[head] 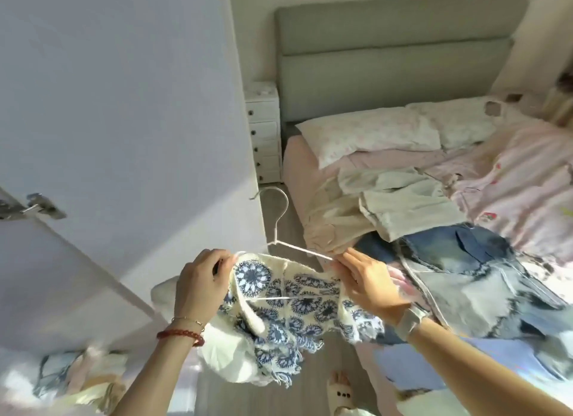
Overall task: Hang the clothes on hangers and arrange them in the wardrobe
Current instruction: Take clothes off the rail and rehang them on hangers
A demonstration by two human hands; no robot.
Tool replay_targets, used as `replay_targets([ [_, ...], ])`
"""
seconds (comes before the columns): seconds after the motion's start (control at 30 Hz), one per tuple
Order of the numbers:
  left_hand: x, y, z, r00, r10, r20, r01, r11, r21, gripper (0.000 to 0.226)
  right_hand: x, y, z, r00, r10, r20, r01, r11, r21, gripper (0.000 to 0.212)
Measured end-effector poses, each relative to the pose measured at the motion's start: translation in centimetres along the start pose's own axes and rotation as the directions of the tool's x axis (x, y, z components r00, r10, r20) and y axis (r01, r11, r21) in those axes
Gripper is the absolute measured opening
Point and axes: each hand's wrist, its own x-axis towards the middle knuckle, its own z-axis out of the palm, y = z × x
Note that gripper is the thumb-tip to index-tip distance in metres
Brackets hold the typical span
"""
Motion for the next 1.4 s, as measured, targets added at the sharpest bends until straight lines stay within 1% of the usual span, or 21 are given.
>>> replay_targets([
  [0.07,1.5,3.6,2.8,0.998,0.057,0.037,-0.058,0.998,0.010,0.012,-2.5,2.3,-1.7,0.990,0.122,-0.069,-0.122,0.992,0.010,0.016],
  [0.13,2.9,7.4,6.0,0.989,0.132,0.066,-0.130,0.991,-0.035,0.013,-4.6,4.8,-3.6,0.954,0.255,-0.156,-0.251,0.967,0.043,0.016],
  [0.23,5.1,13.9,11.4,0.960,0.265,0.088,-0.261,0.963,-0.062,0.013,-7.6,9.2,-6.8,0.875,0.399,-0.273,-0.398,0.915,0.063,0.015],
  [0.33,7.4,21.3,17.3,0.918,0.390,0.069,-0.386,0.920,-0.070,0.014,-9.9,14.3,-10.2,0.761,0.536,-0.365,-0.546,0.833,0.087,0.013],
  [0.37,8.0,23.9,19.2,0.907,0.417,0.065,-0.412,0.908,-0.076,0.015,-10.4,16.2,-11.4,0.726,0.560,-0.398,-0.572,0.814,0.101,0.013],
  [0.43,9.2,28.9,23.1,0.875,0.480,0.062,-0.475,0.876,-0.081,0.020,-11.3,20.4,-13.9,0.677,0.559,-0.479,-0.595,0.799,0.090,0.011],
  [0.47,9.8,31.3,25.2,0.856,0.510,0.084,-0.504,0.860,-0.085,0.025,-11.6,22.6,-15.1,0.655,0.558,-0.509,-0.607,0.790,0.085,0.011],
  [0.53,10.7,35.6,29.4,0.815,0.553,0.173,-0.546,0.833,-0.092,0.040,-12.2,27.1,-17.4,0.593,0.590,-0.548,-0.655,0.749,0.099,0.012],
  [0.6,11.4,39.2,33.8,0.778,0.585,0.230,-0.572,0.810,-0.129,0.048,-13.1,31.7,-19.2,0.544,0.611,-0.575,-0.697,0.710,0.096,0.013],
  [0.7,11.2,42.8,40.0,0.748,0.552,0.368,-0.516,0.833,-0.201,0.048,-14.7,38.5,-20.7,0.447,0.697,-0.561,-0.769,0.619,0.157,0.020],
  [0.77,10.5,43.8,43.9,0.696,0.529,0.485,-0.498,0.843,-0.205,0.049,-15.6,43.4,-21.1,0.347,0.779,-0.522,-0.832,0.512,0.211,0.025],
  [0.83,9.5,43.9,47.4,0.641,0.498,0.584,-0.495,0.850,-0.182,0.049,-16.5,48.1,-20.9,0.254,0.857,-0.447,-0.894,0.385,0.229,0.024],
  [0.9,8.4,43.4,50.2,0.598,0.448,0.665,-0.484,0.863,-0.145,0.050,-17.9,52.0,-20.0,0.222,0.912,-0.345,-0.940,0.294,0.171,0.025],
  [0.97,7.4,42.6,52.0,0.556,0.393,0.732,-0.500,0.862,-0.083,0.050,-19.6,54.5,-18.9,0.210,0.950,-0.230,-0.975,0.220,0.021,0.033],
  [1.0,7.0,42.2,52.6,0.543,0.366,0.756,-0.514,0.856,-0.045,0.051,-20.5,55.2,-18.2,0.189,0.965,-0.179,-0.982,0.184,-0.048,0.040],
  [1.07,6.8,41.6,53.4,0.543,0.327,0.773,-0.539,0.842,0.023,0.052,-21.5,55.6,-17.0,0.139,0.983,-0.122,-0.988,0.129,-0.090,0.053],
  [1.1,6.8,41.4,53.6,0.554,0.312,0.772,-0.544,0.837,0.053,0.052,-21.5,55.4,-16.4,0.138,0.985,-0.107,-0.988,0.130,-0.082,0.056],
  [1.13,7.0,41.4,53.6,0.569,0.301,0.765,-0.546,0.834,0.078,0.053,-21.3,54.9,-15.9,0.159,0.982,-0.097,-0.985,0.152,-0.080,0.058],
  [1.27,8.4,40.9,52.4,0.644,0.325,0.693,-0.578,0.799,0.162,0.050,-17.9,51.4,-14.1,0.334,0.936,-0.109,-0.943,0.330,-0.053,0.053],
  [1.33,9.2,40.1,50.6,0.683,0.355,0.639,-0.586,0.788,0.188,0.047,-15.5,48.8,-13.3,0.419,0.903,-0.093,-0.908,0.418,-0.031,0.049],
  [1.4,10.0,38.7,48.0,0.725,0.373,0.579,-0.574,0.792,0.208,0.043,-12.9,45.8,-12.5,0.513,0.856,-0.065,-0.859,0.510,-0.051,0.046],
])
